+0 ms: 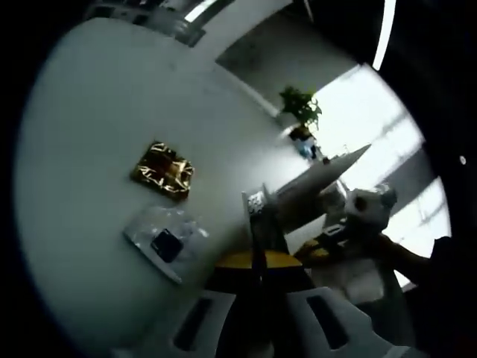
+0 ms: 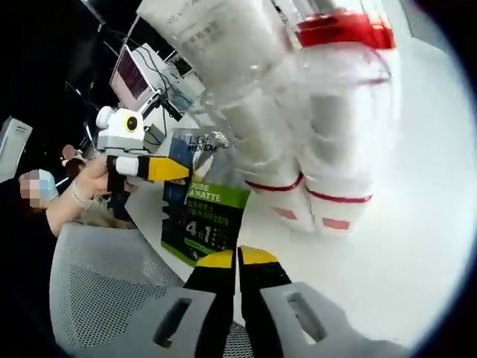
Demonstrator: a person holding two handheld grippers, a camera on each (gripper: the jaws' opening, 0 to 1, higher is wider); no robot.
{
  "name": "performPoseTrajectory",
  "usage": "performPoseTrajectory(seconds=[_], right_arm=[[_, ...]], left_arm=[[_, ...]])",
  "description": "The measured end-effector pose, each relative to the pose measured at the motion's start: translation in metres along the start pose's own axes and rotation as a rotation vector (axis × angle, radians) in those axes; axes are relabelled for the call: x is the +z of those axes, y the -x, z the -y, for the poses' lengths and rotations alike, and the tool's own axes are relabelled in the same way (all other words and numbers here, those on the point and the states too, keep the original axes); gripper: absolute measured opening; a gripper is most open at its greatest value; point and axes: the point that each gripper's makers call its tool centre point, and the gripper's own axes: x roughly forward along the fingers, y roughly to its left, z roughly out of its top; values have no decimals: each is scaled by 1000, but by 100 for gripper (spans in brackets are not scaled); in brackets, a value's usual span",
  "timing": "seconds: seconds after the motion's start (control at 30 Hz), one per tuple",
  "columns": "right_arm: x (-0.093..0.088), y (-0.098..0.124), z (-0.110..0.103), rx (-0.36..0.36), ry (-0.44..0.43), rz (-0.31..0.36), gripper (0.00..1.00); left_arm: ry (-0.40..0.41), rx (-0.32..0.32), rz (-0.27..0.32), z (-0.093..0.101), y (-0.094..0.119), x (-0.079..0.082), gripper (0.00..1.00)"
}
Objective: Arrange the skincare products in the storage area until every visible bottle or jar stands upright without overlapping.
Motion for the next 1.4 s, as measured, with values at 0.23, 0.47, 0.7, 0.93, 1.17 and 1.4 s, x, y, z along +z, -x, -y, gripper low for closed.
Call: performPoseTrajectory(seconds=[0.23,0.47,0.7,0.93,1.17,1.4], right_arm=[[3,-6,-14,-22,142,-31,6],[7,-17,-24,-43,246,-55,10],[4,-29,-29,-67,325,-108,16],[0,-35,-25,-93,369,-147,18],[2,-39,-21,-110,409,-171,19],[-1,-38,-22,-129,449,-194,21]], left_arm=[[-1,31,-12,-5,-4,-2,0],[-14,72,-4,-8,-5,-2,0],[-66,119,-6,-11,-9,-1,0],[-119,172,-23,-19,-10,-4,0],[-227,225,-71,-24,-11,-4,0],[-391,265,-125,-23,-17,-1,0]])
